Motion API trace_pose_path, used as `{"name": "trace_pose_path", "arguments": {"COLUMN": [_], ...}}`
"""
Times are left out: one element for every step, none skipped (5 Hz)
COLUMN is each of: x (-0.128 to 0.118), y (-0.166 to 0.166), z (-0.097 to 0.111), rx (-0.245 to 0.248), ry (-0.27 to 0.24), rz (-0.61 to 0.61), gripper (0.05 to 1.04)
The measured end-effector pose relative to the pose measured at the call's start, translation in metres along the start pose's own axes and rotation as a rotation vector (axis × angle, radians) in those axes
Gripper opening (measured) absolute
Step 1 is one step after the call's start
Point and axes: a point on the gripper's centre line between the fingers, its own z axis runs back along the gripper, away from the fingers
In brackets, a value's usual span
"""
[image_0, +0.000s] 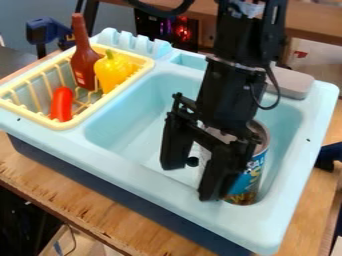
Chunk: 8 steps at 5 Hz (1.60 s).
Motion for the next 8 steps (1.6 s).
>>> {"name": "trace_pose_path", "arguments": {"x": [0.009,0.023,0.032,0.04,0.042,0.046,0.058,0.064], "y": [0.012,0.02,0.025,0.029,0.029,0.031,0.034,0.036], "z": [0.005,0.003,0.008,0.017,0.021,0.027,0.025,0.025], "rx": [0.049,0.102,0.13,0.159,0.163,0.177,0.187,0.193], "ry": [-0.002,-0.047,-0.107,-0.206,-0.238,-0.268,-0.261,-0.289], "rz": [0.012,0.032,0.054,0.067,0.046,0.055,0.055,0.067], "gripper": [1.0,1.0,1.0,1.0,1.0,1.0,1.0,1.0]}}
